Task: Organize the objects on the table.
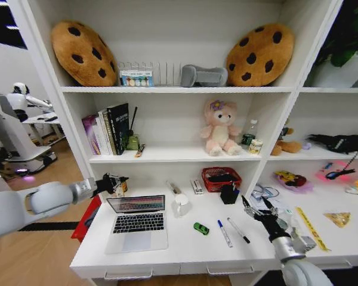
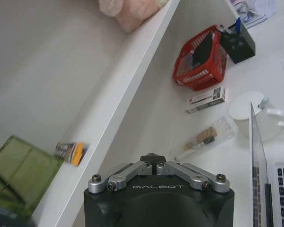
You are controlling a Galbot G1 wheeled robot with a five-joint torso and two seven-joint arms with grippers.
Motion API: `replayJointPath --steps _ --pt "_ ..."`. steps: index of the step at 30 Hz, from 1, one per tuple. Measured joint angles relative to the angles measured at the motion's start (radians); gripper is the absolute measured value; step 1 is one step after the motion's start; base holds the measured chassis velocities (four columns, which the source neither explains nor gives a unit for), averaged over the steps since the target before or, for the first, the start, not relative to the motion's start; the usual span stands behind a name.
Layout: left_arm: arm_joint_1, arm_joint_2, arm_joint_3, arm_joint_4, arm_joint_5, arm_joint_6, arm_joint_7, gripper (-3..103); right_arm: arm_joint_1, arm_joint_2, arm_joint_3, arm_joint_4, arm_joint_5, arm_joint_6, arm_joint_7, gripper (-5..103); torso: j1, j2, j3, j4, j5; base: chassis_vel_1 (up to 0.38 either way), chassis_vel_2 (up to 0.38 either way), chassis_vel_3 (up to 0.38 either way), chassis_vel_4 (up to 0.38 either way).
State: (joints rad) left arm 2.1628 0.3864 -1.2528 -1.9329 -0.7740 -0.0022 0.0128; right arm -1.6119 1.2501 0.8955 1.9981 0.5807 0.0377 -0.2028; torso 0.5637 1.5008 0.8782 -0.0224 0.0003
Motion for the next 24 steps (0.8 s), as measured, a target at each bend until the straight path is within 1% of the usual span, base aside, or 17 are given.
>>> replayJointPath --steps 1,2,3,5,8,10,13,16,17,18,19,20,21,22,24 --pt "0.026 0.02 -0.02 0.007 -0.002 0.002 0.001 0 -0.002 0.001 0.002 0.0 0.0 0.0 0.0 100 0.0 0.0 0.0 -0.0001 0.0002 0.0 0.0 0.0 0.0" --pt "0.026 0.02 -0.02 0.007 -0.002 0.002 0.001 0 -0.002 0.001 0.002 0.0 0.0 0.0 0.0 100 0.0 0.0 0.0 -0.0001 0.0002 0.0 0.0 0.0 0.0" --pt "0.039 0.038 -0.024 0.014 -0.002 0.003 0.004 0 -0.003 0.002 0.005 -0.002 0.0 0.0 0.0 100 0.0 0.0 0.0 0.0 -0.0006 0.0 0.0 0.0 0.0" --pt "0.046 0.063 0.0 0.024 0.014 0.001 0.01 0 -0.002 0.004 0.009 -0.011 0.002 0.001 0.002 100 0.0 0.0 0.0 0.0011 0.0003 0.0 0.0 0.0 0.0" --pt "0.061 0.078 0.023 0.026 0.036 0.0 0.014 0 0.003 0.004 0.009 -0.017 0.003 0.001 0.003 100 0.0 0.0 0.0 0.0018 -0.0004 0.0 0.0 0.0 0.0" --pt "0.08 0.085 0.025 0.031 0.048 -0.001 0.014 0 0.005 0.004 0.009 -0.017 0.003 0.001 0.003 100 0.0 0.0 0.0 0.0018 -0.0004 0.0 0.0 0.0 0.0" --pt "0.127 0.1 0.02 0.073 0.049 0.001 0.014 0 0.007 0.006 0.009 -0.017 0.003 0.001 0.004 100 0.0 0.0 0.0 0.0009 -0.0006 0.0 0.0 0.0 0.0" --pt "0.133 0.104 0.038 0.09 0.051 0.001 0.014 0 0.007 0.007 0.008 -0.019 0.002 0.002 0.006 100 0.0 0.0 0.0 0.0006 -0.0002 0.0 0.0 0.0 0.0" --pt "0.123 0.101 0.067 0.085 0.057 0.0 0.014 0 0.008 0.008 0.007 -0.02 0.002 0.003 0.006 100 0.0 0.0 0.0 0.0005 -0.0002 0.0 0.0 0.0 0.0" --pt "0.123 0.101 0.067 0.085 0.057 0.0 0.014 0 0.008 0.008 0.007 -0.02 0.002 0.003 0.006 100 0.0 0.0 0.0 0.0005 -0.0002 0.0 0.0 0.0 0.0" --pt "0.111 0.093 0.091 0.075 0.062 0.001 0.014 0 0.009 0.009 0.007 -0.021 0.001 0.003 0.007 100 0.0 0.0 0.0 0.0008 -0.0004 0.0 0.0 0.0 0.0" --pt "0.094 0.078 0.122 0.054 0.067 0.003 0.014 0 0.012 0.01 0.006 -0.022 0.001 0.003 0.008 100 0.0 0.0 0.0 0.0007 -0.0003 0.0 0.0 0.0 0.0" --pt "0.08 0.062 0.146 0.032 0.072 0.007 0.014 0 0.014 0.011 0.004 -0.024 0.001 0.003 0.009 100 0.0 0.0 0.0 0.0013 -0.0003 0.0 0.0 0.0 0.0" --pt "0.08 0.062 0.146 0.032 0.072 0.007 0.014 0 0.014 0.011 0.004 -0.024 0.001 0.003 0.009 100 0.0 0.0 0.0 0.0013 -0.0003 0.0 0.0 0.0 0.0" --pt "0.05 0.012 0.198 -0.02 0.089 0.021 0.014 0 0.021 0.014 -0.002 -0.026 -0.001 0.003 0.013 100 0.0 0.0 0.0 0.0012 -0.0003 0.0 0.0 0.0 0.0"
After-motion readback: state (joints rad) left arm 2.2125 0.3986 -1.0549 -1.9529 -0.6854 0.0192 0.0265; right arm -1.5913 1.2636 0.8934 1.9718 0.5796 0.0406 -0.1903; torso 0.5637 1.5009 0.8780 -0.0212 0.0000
